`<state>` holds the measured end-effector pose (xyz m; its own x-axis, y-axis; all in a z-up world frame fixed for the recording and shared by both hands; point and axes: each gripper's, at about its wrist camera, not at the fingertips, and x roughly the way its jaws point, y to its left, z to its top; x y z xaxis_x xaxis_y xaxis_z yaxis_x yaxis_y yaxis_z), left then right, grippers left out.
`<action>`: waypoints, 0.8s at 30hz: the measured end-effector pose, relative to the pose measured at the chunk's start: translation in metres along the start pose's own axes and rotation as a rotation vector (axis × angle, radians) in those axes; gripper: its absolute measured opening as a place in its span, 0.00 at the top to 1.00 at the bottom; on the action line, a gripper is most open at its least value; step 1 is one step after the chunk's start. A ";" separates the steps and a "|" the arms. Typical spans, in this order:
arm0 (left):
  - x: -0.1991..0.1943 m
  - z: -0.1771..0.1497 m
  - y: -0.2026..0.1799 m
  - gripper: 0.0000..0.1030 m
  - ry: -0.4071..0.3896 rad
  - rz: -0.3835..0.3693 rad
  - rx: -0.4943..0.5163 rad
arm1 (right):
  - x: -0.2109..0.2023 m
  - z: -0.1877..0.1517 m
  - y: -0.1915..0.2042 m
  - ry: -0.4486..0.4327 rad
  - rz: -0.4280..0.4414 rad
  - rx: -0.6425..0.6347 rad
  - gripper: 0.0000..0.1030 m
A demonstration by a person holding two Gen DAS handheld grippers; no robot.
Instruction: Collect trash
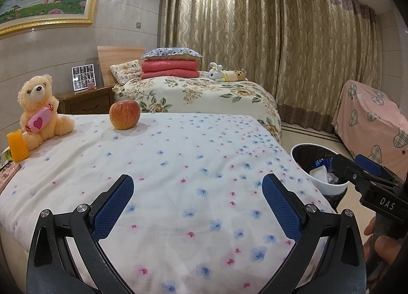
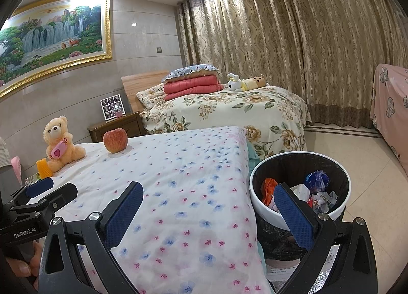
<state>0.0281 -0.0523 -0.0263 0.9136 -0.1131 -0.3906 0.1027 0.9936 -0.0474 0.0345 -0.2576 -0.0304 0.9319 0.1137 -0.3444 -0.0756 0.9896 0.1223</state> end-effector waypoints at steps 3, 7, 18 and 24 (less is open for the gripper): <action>0.000 0.000 0.000 0.00 0.001 0.000 -0.001 | 0.000 0.000 0.000 0.001 0.001 -0.001 0.00; 0.000 -0.003 0.000 0.00 0.004 -0.001 0.000 | 0.000 -0.002 0.001 0.004 0.002 -0.001 0.00; 0.001 -0.004 0.000 0.00 0.008 -0.003 0.005 | 0.000 -0.003 0.002 0.004 0.002 0.000 0.00; 0.004 -0.003 0.000 0.00 0.014 -0.004 0.008 | 0.000 -0.003 0.002 0.009 0.002 0.002 0.00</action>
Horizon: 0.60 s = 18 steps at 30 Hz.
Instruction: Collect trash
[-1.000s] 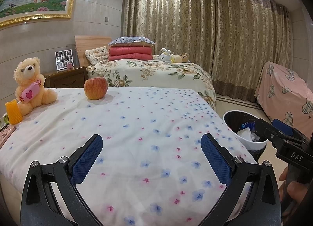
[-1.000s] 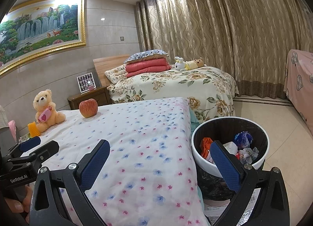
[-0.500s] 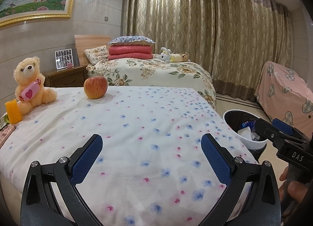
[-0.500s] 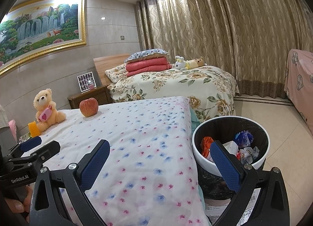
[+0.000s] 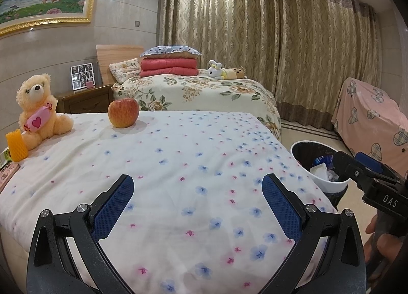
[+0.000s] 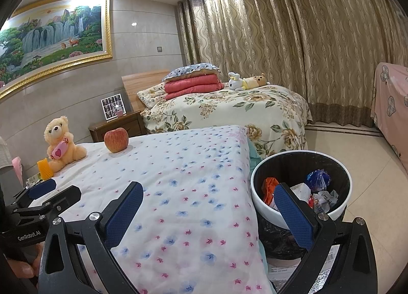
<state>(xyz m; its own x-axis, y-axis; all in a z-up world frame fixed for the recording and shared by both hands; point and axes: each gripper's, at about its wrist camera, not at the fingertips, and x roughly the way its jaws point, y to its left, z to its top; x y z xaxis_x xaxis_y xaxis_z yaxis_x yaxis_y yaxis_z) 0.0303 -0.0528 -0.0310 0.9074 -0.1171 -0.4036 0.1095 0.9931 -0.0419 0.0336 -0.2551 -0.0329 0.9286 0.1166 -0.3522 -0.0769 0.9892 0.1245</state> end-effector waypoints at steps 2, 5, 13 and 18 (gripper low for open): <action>0.001 0.000 0.000 0.00 0.002 0.000 0.000 | 0.000 0.000 0.000 0.001 0.001 0.002 0.00; 0.002 0.001 0.001 0.00 0.006 -0.002 0.000 | 0.000 0.000 0.001 0.006 0.002 0.005 0.00; 0.005 0.002 0.003 0.00 0.018 -0.007 -0.002 | 0.003 0.002 0.002 0.023 0.003 0.011 0.00; 0.009 0.003 0.007 0.00 0.036 -0.012 -0.016 | 0.007 0.003 0.004 0.042 0.005 0.014 0.00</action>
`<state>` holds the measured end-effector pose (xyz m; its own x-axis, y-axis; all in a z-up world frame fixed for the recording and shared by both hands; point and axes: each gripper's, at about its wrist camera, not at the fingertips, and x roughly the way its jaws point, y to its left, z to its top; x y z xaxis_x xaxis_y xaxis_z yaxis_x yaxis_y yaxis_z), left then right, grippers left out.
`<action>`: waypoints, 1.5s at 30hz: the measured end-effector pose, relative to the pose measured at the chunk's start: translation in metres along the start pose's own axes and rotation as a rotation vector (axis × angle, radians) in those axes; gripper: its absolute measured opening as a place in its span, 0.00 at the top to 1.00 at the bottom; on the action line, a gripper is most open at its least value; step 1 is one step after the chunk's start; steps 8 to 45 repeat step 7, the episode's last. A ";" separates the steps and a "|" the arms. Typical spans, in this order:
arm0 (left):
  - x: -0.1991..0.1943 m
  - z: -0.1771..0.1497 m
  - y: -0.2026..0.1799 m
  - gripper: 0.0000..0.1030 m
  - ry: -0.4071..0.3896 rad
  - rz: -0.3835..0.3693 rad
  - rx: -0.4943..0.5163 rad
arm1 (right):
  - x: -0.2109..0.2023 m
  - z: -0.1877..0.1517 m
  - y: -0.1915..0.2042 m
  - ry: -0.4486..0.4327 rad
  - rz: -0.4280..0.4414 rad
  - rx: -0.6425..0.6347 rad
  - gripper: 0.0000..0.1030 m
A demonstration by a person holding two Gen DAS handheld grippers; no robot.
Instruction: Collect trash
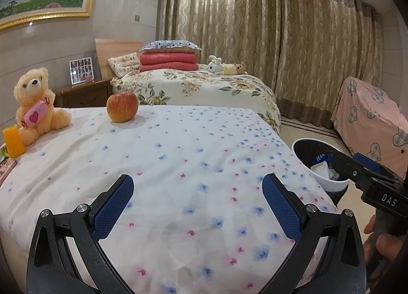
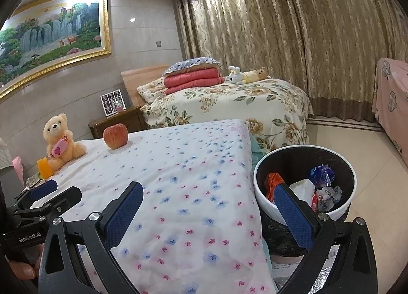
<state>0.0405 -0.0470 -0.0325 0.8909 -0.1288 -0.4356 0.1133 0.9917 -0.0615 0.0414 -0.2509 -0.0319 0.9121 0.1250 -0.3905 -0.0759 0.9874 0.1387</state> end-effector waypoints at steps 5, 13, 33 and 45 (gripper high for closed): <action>0.004 0.000 0.003 0.00 0.009 0.000 -0.011 | 0.004 0.002 0.000 0.012 0.002 0.000 0.00; 0.005 0.000 0.004 0.00 0.009 0.000 -0.014 | 0.005 0.003 0.001 0.017 0.002 0.002 0.00; 0.005 0.000 0.004 0.00 0.009 0.000 -0.014 | 0.005 0.003 0.001 0.017 0.002 0.002 0.00; 0.005 0.000 0.004 0.00 0.009 0.000 -0.014 | 0.005 0.003 0.001 0.017 0.002 0.002 0.00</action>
